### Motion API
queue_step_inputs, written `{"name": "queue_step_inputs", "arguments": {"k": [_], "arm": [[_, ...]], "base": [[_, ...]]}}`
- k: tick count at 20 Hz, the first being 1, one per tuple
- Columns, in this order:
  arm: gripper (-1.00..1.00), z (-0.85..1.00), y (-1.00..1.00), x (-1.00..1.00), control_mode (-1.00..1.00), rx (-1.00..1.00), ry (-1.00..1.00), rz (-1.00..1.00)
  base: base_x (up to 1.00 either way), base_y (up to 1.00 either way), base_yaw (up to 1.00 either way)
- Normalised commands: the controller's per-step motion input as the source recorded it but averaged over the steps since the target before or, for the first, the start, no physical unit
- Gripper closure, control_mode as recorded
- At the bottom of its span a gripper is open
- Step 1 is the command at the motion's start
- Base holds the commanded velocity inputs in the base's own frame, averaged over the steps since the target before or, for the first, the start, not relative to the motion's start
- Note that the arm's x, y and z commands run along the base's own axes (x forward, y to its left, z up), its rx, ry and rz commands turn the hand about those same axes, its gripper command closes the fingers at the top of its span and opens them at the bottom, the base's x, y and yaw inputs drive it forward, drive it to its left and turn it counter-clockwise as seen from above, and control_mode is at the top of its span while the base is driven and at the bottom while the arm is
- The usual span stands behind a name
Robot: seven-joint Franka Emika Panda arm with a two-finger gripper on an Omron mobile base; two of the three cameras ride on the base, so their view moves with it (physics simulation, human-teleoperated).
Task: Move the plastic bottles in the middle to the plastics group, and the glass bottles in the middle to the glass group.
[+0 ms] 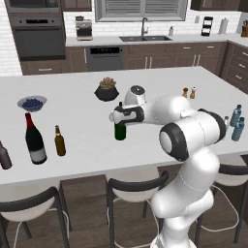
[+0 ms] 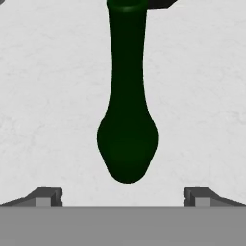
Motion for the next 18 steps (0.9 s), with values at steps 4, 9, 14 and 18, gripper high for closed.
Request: {"name": "queue_step_inputs", "arguments": {"k": [4, 9, 14, 18], "arm": [[-1.00, 0.00, 0.07, 0.11, -1.00, 0.00, 0.00, 0.00], [-1.00, -0.03, 0.00, 0.08, -1.00, 0.00, 0.00, 0.00], [-1.00, -0.10, 0.00, 0.15, -1.00, 0.00, 0.01, 0.00], [-1.00, -0.16, 0.00, 0.13, -1.00, 0.00, 0.02, 0.00]], "base": [[0.00, 0.00, 0.00], [0.00, 0.00, 0.00], [0.00, 0.00, 0.00], [0.00, 0.00, 0.00]]}}
